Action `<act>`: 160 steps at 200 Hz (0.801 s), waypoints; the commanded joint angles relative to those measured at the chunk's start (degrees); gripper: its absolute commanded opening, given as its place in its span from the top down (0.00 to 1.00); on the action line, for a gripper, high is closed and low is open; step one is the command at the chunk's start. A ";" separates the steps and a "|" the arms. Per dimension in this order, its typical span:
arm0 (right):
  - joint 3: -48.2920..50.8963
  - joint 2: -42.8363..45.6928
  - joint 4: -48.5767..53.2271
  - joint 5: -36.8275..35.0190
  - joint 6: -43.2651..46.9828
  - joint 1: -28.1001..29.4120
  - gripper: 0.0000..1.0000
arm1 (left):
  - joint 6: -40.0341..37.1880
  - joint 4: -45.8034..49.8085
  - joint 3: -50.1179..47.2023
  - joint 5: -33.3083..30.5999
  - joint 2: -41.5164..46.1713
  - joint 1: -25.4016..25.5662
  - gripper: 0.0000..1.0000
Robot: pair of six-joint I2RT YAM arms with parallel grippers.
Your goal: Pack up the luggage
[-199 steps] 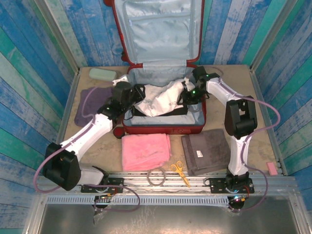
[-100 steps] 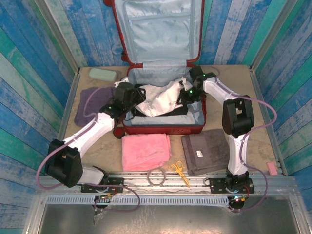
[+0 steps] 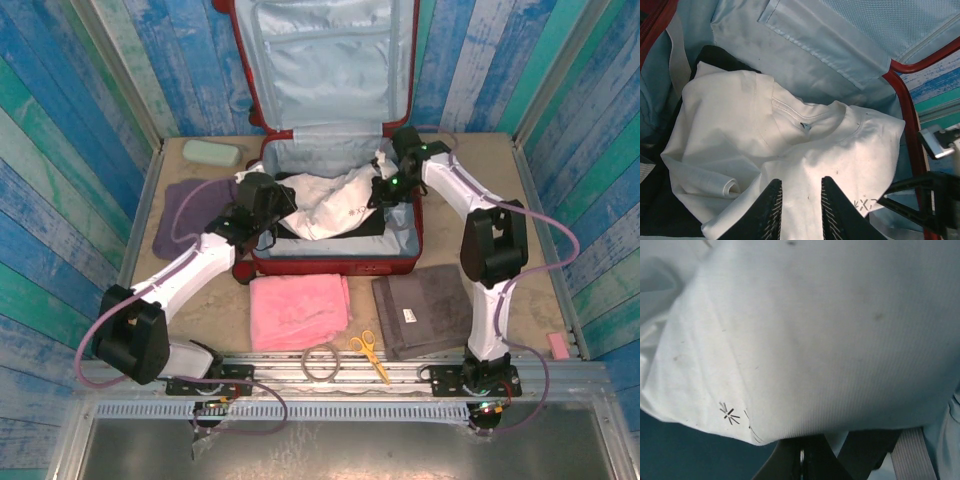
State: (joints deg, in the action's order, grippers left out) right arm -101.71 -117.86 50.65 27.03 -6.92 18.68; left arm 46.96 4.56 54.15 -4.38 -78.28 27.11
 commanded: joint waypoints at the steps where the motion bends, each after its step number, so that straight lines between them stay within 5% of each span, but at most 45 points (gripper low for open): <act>1: -0.26 3.62 3.71 0.80 -0.64 0.22 0.99 | -1.30 -0.01 0.21 -0.36 -1.26 0.22 0.76; 69: 11.03 9.75 4.98 -0.69 -0.39 -0.37 0.94 | -3.22 2.36 2.32 0.88 -2.52 0.22 0.77; 84: 13.34 10.23 5.22 -0.43 0.25 -0.48 0.87 | -3.72 3.82 3.33 2.08 -3.42 0.22 0.77; 107: 15.63 12.01 5.16 -2.29 0.43 -0.48 0.63 | -5.06 7.67 6.30 4.34 -5.29 0.22 0.77; 125: 15.43 14.04 5.07 -5.33 0.06 -0.56 0.53 | -7.36 11.98 9.81 6.89 -7.43 0.22 0.65; 160: 12.98 16.56 5.17 -8.18 -0.96 -1.31 0.53 | -13.21 24.51 16.91 7.99 -11.76 0.22 0.48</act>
State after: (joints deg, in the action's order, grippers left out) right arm -86.32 -104.62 54.98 22.06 -7.07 18.13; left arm 39.42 18.44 66.85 1.63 -86.06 27.14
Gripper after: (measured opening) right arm 0.482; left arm 0.507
